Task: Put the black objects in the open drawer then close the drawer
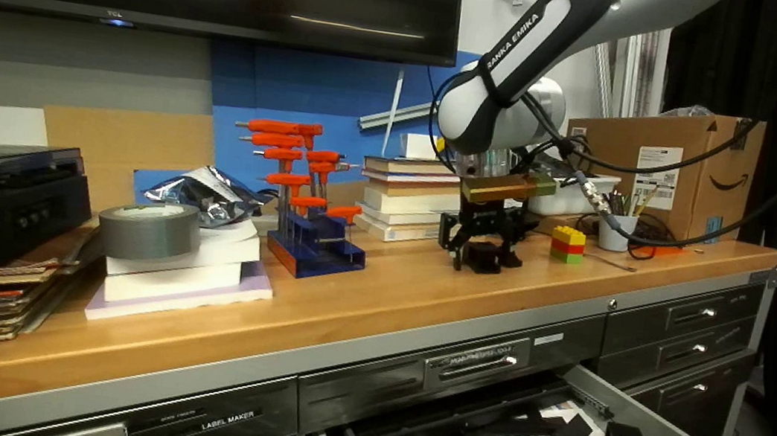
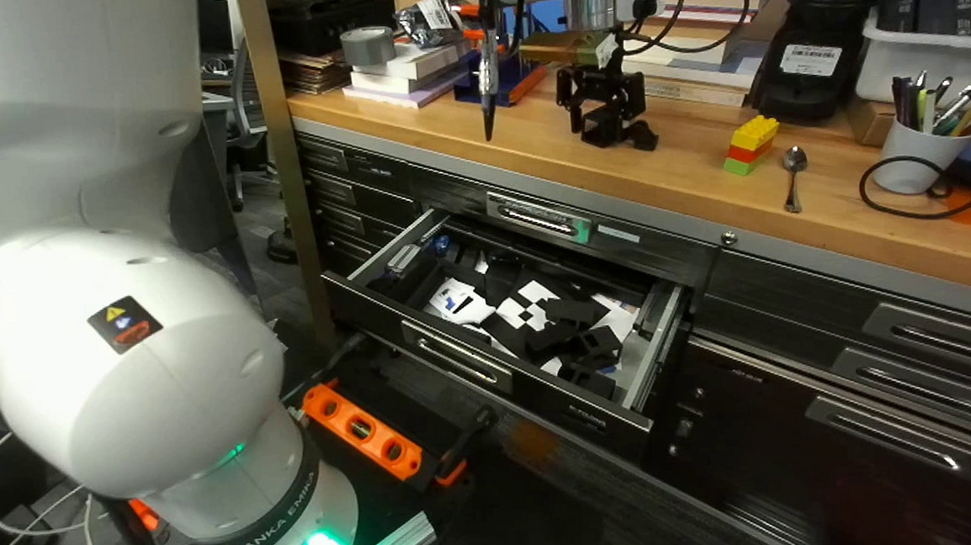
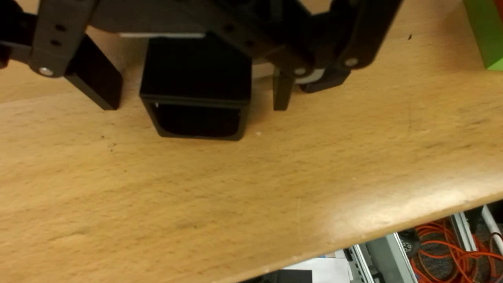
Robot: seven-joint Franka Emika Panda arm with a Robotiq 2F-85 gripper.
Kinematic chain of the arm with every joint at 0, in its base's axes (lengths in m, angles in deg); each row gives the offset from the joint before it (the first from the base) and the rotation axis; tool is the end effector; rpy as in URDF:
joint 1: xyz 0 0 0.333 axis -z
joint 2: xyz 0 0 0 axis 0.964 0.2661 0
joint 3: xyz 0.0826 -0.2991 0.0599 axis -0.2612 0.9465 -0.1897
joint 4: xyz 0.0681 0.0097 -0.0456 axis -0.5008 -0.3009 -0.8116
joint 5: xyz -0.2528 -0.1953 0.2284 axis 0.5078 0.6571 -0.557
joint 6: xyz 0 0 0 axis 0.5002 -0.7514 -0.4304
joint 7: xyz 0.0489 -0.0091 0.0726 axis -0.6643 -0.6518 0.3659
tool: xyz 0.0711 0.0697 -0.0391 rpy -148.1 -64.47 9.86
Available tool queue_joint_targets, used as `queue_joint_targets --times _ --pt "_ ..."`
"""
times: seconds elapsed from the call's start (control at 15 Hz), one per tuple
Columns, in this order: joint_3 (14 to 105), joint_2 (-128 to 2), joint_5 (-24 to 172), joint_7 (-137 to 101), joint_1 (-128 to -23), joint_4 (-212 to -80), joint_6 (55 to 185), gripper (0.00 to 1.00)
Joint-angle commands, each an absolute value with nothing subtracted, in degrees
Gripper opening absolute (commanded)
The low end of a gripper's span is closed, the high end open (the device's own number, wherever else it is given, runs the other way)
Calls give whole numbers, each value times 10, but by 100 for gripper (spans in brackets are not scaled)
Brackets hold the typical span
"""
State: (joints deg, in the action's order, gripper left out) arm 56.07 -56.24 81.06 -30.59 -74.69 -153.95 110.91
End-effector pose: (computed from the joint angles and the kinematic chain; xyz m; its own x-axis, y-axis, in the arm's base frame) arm 0.6566 -0.0084 0.3468 0.9778 -0.1986 0.0667 -0.2060 -0.9694 0.1337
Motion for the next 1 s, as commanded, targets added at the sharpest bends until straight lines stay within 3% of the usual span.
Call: queue_joint_targets --times 0.0,0.47,0.53,0.67,0.93 --pt "566 -541 776 -273 -749 -1498 1083 100" --pt "567 -529 728 -245 -740 -1479 1061 100" --pt "567 -528 727 -244 -739 -1478 1061 75" --pt "568 -527 725 -242 -740 -1475 1061 69" --pt "569 -528 725 -243 -741 -1469 1057 40"
